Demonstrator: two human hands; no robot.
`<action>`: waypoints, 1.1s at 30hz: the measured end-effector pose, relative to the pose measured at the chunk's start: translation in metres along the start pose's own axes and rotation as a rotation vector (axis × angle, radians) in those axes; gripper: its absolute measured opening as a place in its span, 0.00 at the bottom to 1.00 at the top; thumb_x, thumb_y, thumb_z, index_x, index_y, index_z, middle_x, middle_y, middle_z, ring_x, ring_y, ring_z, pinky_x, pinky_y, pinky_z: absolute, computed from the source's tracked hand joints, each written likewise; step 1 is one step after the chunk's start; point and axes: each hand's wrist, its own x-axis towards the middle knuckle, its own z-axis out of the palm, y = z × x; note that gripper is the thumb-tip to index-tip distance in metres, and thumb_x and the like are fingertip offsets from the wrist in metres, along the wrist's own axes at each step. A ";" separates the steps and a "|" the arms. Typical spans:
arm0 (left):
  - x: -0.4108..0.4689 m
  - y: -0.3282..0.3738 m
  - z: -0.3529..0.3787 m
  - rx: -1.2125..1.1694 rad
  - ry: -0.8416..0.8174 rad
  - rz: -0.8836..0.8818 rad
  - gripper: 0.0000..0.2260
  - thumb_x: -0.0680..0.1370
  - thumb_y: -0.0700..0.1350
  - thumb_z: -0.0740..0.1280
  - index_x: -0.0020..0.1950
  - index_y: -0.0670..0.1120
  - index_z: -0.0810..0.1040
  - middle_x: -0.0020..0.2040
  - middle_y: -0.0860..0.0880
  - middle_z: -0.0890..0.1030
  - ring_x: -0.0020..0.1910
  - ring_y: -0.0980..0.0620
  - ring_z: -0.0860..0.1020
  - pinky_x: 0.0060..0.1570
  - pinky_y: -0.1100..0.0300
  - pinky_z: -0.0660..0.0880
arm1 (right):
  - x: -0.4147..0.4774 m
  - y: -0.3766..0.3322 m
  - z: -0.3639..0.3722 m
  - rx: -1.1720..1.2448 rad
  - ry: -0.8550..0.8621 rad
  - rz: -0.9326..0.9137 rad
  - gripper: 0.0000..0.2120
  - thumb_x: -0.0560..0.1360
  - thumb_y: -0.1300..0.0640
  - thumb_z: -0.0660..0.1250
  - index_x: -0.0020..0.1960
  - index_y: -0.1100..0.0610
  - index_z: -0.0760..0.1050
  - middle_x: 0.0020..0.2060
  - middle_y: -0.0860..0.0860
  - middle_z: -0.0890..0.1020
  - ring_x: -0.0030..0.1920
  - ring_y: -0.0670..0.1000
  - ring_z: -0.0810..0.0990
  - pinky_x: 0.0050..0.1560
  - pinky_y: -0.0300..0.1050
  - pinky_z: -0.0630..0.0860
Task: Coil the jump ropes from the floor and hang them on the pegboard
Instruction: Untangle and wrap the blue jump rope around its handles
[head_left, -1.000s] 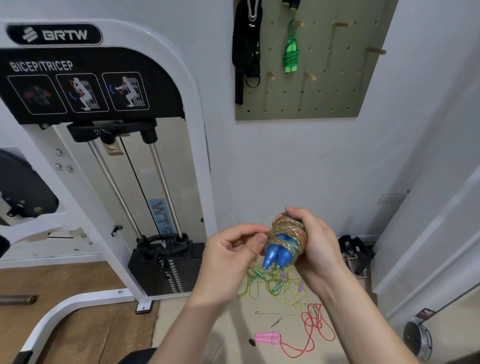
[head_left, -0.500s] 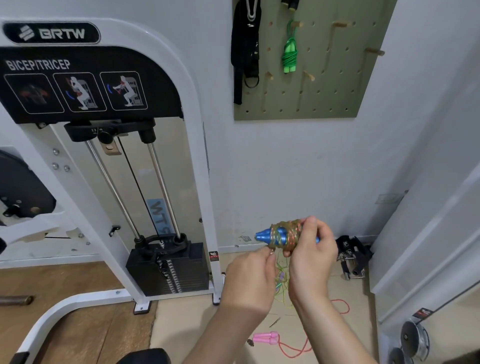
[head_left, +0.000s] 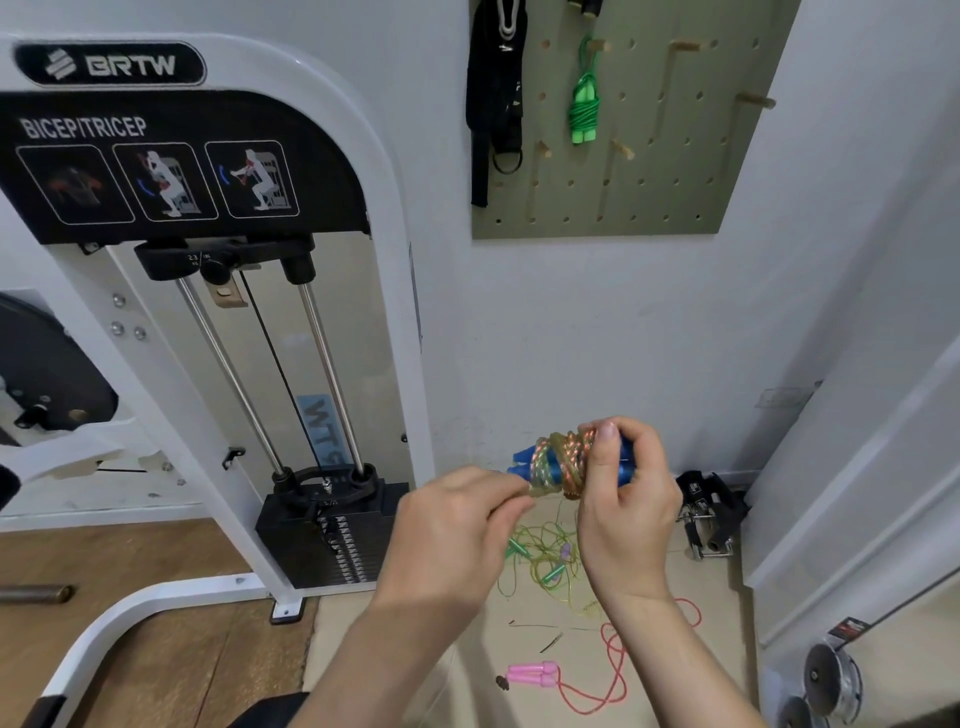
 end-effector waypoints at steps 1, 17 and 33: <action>0.001 -0.001 -0.002 -0.039 0.002 -0.005 0.04 0.75 0.50 0.67 0.44 0.52 0.81 0.37 0.56 0.80 0.35 0.58 0.77 0.37 0.59 0.74 | 0.001 -0.002 -0.002 -0.009 -0.035 -0.024 0.07 0.79 0.51 0.59 0.47 0.52 0.74 0.38 0.43 0.80 0.37 0.47 0.78 0.39 0.44 0.74; 0.009 0.009 -0.026 -0.377 -0.038 -0.307 0.08 0.70 0.37 0.74 0.41 0.51 0.86 0.36 0.55 0.84 0.37 0.59 0.81 0.39 0.67 0.76 | 0.025 -0.018 -0.024 0.266 -1.093 0.566 0.17 0.74 0.47 0.69 0.57 0.57 0.81 0.51 0.54 0.84 0.51 0.52 0.83 0.53 0.50 0.79; 0.013 0.006 -0.039 -0.275 -0.185 -0.416 0.03 0.70 0.45 0.75 0.40 0.53 0.86 0.34 0.52 0.84 0.35 0.53 0.80 0.41 0.58 0.77 | 0.003 -0.043 -0.018 -0.698 -1.012 -0.348 0.18 0.73 0.51 0.64 0.61 0.43 0.67 0.54 0.43 0.74 0.57 0.50 0.75 0.48 0.47 0.73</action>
